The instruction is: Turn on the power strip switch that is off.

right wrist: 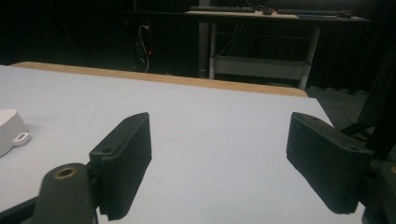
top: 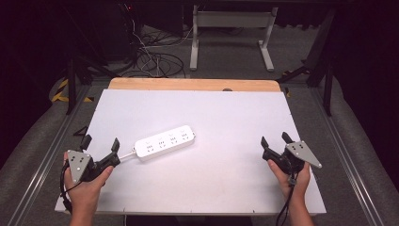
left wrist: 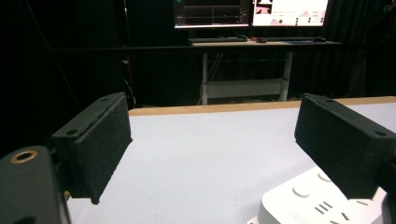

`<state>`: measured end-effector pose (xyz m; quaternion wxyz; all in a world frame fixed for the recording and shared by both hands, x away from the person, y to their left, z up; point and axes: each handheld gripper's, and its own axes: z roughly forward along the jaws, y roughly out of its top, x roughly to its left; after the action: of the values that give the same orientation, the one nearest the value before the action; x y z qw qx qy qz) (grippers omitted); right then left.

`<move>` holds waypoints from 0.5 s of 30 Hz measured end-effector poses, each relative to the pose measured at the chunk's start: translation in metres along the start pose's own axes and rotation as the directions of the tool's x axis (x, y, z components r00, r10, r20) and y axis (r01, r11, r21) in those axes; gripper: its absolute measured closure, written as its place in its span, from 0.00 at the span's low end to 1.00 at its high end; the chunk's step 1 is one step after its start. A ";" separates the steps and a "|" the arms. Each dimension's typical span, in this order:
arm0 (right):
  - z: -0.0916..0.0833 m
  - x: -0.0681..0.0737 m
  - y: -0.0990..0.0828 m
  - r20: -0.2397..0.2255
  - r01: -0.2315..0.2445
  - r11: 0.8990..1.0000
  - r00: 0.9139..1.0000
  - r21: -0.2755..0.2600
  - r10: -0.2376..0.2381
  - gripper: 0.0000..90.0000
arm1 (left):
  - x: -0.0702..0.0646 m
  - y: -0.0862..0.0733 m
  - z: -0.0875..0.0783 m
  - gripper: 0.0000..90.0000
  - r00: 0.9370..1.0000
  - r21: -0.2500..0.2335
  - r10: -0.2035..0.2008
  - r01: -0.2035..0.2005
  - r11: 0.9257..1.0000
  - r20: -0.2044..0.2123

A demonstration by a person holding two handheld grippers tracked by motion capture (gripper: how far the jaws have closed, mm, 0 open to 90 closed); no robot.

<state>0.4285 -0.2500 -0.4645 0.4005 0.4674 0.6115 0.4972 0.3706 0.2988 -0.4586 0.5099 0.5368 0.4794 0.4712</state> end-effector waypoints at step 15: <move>-0.002 -0.003 0.000 0.011 0.001 1.000 1.000 0.002 -0.001 0.25 | -0.001 -0.001 0.004 0.13 1.000 0.003 -0.002 0.002 1.000 0.000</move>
<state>0.4269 -0.2533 -0.4644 0.4036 0.4703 0.6099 0.4940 0.3748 0.2973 -0.4599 0.5096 0.5372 0.4806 0.4698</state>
